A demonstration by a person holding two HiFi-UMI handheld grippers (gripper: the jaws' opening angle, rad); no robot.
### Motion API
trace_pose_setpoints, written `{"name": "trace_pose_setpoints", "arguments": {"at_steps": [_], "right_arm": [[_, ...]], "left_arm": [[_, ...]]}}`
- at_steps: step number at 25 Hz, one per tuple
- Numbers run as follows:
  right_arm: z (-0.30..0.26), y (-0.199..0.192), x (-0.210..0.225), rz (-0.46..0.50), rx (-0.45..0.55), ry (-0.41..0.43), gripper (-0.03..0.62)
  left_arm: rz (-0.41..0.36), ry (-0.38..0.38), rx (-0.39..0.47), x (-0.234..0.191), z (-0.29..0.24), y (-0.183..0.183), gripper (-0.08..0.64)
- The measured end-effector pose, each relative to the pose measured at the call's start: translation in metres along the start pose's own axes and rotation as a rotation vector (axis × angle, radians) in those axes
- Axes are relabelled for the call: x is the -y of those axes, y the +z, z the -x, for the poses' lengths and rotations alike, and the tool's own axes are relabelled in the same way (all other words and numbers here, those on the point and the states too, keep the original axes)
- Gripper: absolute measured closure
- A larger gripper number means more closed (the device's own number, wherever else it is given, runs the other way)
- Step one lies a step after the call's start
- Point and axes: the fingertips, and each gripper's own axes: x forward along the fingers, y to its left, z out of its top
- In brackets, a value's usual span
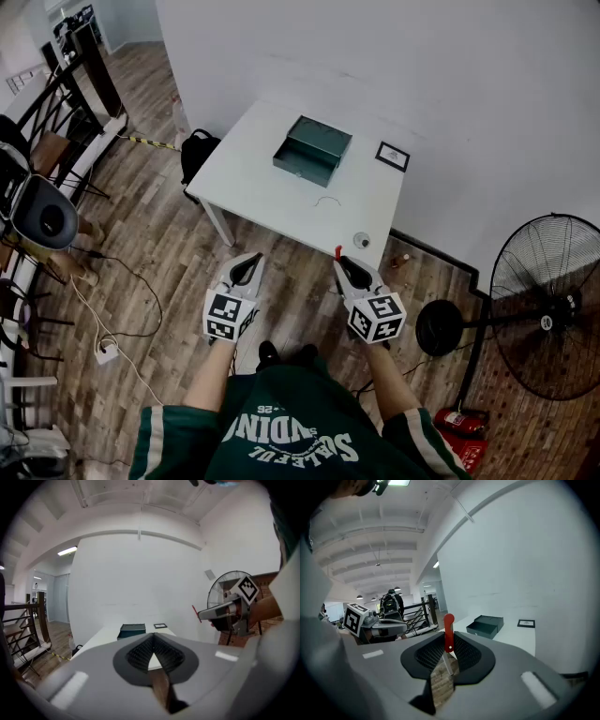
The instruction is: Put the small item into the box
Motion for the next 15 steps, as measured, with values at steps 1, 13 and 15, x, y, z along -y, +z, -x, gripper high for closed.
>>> {"name": "trace_pose_setpoints", "arguments": {"at_steps": [1, 13, 15], "right_arm": [[-0.001, 0.0, 0.001, -0.003, 0.001, 0.002, 0.532], [-0.013, 0.002, 0.012, -0.024, -0.004, -0.016, 0.532], [-0.017, 0.004, 0.011, -0.027, -0.003, -0.019, 0.532]], "left_arm": [[-0.002, -0.001, -0.004, -0.001, -0.002, -0.001, 0.511], [-0.002, -0.033, -0.012, -0.008, -0.022, -0.003, 0.511], [0.0, -0.039, -0.011, -0.011, -0.024, -0.003, 0.511]]}}
